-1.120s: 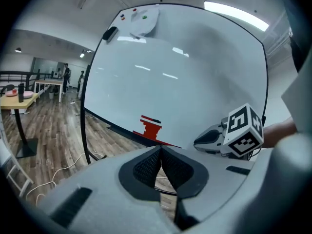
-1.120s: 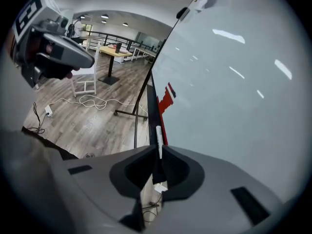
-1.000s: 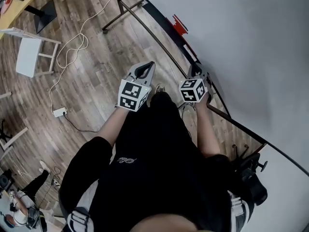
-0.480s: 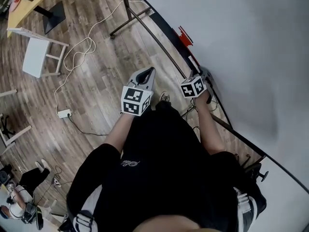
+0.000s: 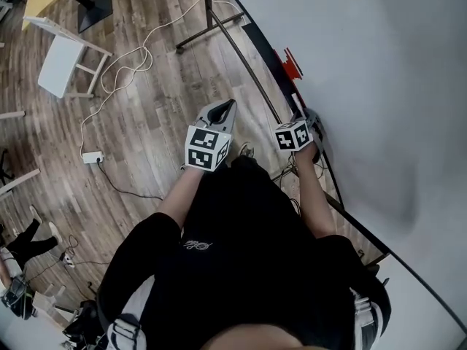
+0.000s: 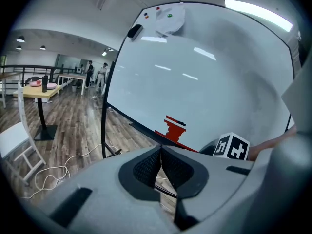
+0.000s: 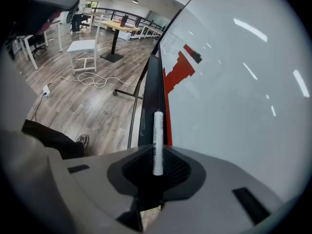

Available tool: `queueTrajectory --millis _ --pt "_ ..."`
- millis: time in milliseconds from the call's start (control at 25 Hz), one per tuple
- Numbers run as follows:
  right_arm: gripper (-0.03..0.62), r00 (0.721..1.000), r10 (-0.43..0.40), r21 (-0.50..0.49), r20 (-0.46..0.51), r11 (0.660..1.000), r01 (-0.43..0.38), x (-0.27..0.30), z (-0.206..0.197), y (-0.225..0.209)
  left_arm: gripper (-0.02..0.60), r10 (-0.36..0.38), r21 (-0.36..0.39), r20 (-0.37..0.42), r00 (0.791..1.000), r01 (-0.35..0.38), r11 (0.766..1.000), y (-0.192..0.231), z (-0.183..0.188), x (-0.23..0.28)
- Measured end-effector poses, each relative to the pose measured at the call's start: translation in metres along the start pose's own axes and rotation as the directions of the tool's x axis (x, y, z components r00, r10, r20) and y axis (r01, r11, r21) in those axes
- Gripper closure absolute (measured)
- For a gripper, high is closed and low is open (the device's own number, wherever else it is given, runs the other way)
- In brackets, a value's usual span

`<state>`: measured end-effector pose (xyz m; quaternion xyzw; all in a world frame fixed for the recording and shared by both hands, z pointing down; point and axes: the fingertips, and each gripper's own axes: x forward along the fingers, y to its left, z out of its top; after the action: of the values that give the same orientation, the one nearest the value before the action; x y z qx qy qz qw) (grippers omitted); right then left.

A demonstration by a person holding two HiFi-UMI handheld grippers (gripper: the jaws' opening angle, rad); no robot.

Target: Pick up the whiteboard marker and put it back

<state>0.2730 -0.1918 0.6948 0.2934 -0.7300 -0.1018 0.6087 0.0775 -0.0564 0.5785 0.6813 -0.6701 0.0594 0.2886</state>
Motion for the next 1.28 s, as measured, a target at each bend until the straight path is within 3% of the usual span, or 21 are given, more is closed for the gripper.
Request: queueTrajectory --millis 320,440,520,600,680,800,880,1120,1280 --pt "0.539 0.988 0.012 0.058 0.156 0.998 -0.021 -0.025 0.011 -0.005 0.574 0.018 0.002 0.005 1.0 -0.018 1.0 -0.008 -0.003 -0.007" --pt "0.539 0.967 0.009 0.09 0.255 0.995 -0.033 -0.046 0.021 -0.009 0.574 0.01 0.011 0.007 1.0 -0.01 1.0 -0.02 -0.004 -0.005" --pt "0.539 0.937 0.019 0.129 0.35 0.989 -0.069 -0.065 0.03 -0.012 0.574 0.001 0.025 0.01 1.0 -0.001 1.0 -0.032 -0.004 -0.003" --pt "0.539 0.879 0.036 0.174 0.475 0.976 -0.134 -0.087 0.043 -0.013 0.574 0.001 0.043 0.015 1.0 -0.001 0.999 -0.041 -0.001 -0.002" --pt "0.539 0.804 0.044 0.203 0.593 0.958 -0.202 -0.108 0.056 -0.016 0.574 0.008 0.053 0.032 0.999 -0.01 0.999 -0.046 0.004 -0.002" --pt "0.539 0.706 0.038 0.209 0.707 0.943 -0.26 -0.136 0.069 -0.021 0.574 0.023 0.072 0.073 0.997 -0.029 0.997 -0.054 0.016 -0.004" --pt "0.539 0.652 0.043 0.199 0.757 0.935 -0.293 -0.15 0.076 -0.024 0.574 0.044 0.087 0.108 0.993 -0.053 0.995 -0.059 0.024 -0.006" --pt "0.539 0.527 0.083 0.148 0.846 0.913 -0.381 -0.204 0.099 -0.02 0.574 0.152 0.108 0.185 0.971 -0.174 0.979 -0.058 0.046 -0.052" --pt "0.54 0.406 0.122 0.076 0.905 0.896 -0.438 -0.232 0.117 -0.013 0.574 0.238 0.096 0.216 0.947 -0.264 0.96 -0.05 0.052 -0.086"
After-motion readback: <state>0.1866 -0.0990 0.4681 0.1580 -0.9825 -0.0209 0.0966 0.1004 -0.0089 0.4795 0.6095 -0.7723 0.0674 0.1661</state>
